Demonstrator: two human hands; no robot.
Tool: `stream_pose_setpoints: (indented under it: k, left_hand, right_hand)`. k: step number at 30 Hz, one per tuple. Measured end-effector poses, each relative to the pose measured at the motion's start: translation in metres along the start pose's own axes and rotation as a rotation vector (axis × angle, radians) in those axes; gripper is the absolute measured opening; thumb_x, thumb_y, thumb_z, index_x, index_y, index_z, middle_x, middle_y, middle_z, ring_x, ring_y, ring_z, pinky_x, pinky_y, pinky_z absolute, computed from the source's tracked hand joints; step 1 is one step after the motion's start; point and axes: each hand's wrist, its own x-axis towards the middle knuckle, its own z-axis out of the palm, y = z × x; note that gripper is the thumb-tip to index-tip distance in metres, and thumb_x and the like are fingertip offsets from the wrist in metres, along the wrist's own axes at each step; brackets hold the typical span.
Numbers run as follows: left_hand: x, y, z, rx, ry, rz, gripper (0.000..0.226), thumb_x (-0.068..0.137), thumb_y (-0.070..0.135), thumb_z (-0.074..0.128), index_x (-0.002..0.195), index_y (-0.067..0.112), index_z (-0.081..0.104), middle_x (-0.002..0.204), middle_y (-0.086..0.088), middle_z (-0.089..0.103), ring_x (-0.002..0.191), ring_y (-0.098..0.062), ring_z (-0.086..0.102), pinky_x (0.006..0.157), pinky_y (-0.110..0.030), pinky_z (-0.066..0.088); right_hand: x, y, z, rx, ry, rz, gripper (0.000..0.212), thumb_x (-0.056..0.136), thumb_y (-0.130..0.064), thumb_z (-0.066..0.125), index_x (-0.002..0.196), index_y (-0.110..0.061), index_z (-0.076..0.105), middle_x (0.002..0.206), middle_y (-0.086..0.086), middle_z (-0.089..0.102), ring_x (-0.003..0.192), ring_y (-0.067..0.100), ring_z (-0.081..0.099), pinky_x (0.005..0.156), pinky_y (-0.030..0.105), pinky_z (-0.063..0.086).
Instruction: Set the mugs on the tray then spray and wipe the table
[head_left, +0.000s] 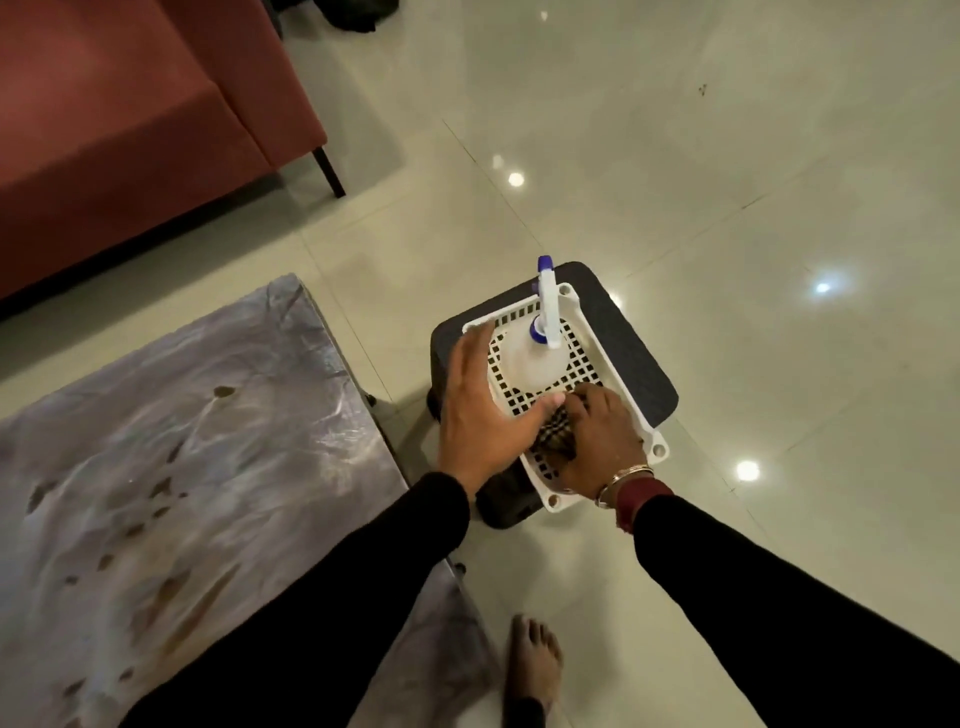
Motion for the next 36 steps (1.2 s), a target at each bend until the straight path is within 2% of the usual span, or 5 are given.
stream_pose_setpoints:
  k: [6,12,24,28,36]
  left_hand:
    - [0.048,0.018,0.042,-0.036,-0.034,-0.086,0.11,0.066,0.05,0.091,0.155,0.031,0.027,0.156,0.01,0.035,0.143,-0.009,0.037,0.116,-0.03,0.037]
    - [0.07,0.016,0.056,-0.118,0.075,0.032,0.072,0.079,0.015,0.083,0.141,0.019,0.047,0.132,0.007,0.053,0.103,-0.008,0.061,0.078,-0.003,0.048]
    - [0.062,0.038,0.025,-0.121,0.183,0.158,0.052,0.078,-0.004,0.063,0.129,0.003,0.055,0.127,-0.008,0.05,0.101,-0.01,0.056,0.086,-0.006,0.042]
    - [0.018,0.031,-0.039,-0.126,0.258,0.146,0.052,0.076,-0.003,0.062,0.128,0.002,0.057,0.118,-0.009,0.056,0.107,-0.017,0.059,0.095,-0.019,0.048]
    - [-0.074,-0.026,-0.164,-0.062,0.425,-0.286,0.03,0.071,0.005,0.06,0.1,0.013,0.061,0.1,-0.007,0.059,0.09,-0.027,0.06,0.078,-0.035,0.05]
  right_hand:
    - [0.001,0.012,0.012,-0.014,0.013,-0.054,0.083,0.066,-0.048,0.074,0.139,-0.017,0.051,0.145,0.011,0.045,0.135,0.037,0.038,0.106,0.051,0.046]
    - [0.011,0.018,0.018,-0.108,0.099,-0.111,0.073,0.069,-0.06,0.066,0.125,-0.012,0.059,0.13,0.013,0.054,0.123,0.038,0.046,0.103,0.05,0.045]
    - [0.026,0.029,0.024,-0.167,0.11,-0.19,0.036,0.095,-0.048,0.047,0.115,-0.019,0.055,0.119,0.007,0.061,0.098,0.038,0.05,0.09,0.052,0.045]
    - [0.025,0.017,0.003,0.185,0.225,-0.008,0.029,0.097,-0.044,0.046,0.096,-0.015,0.052,0.098,0.015,0.066,0.088,0.042,0.059,0.078,0.047,0.049]
    - [0.021,-0.137,-0.025,0.503,0.349,-0.315,0.028,0.1,-0.03,0.049,0.115,-0.008,0.056,0.105,0.014,0.058,0.1,0.031,0.053,0.09,0.04,0.04]
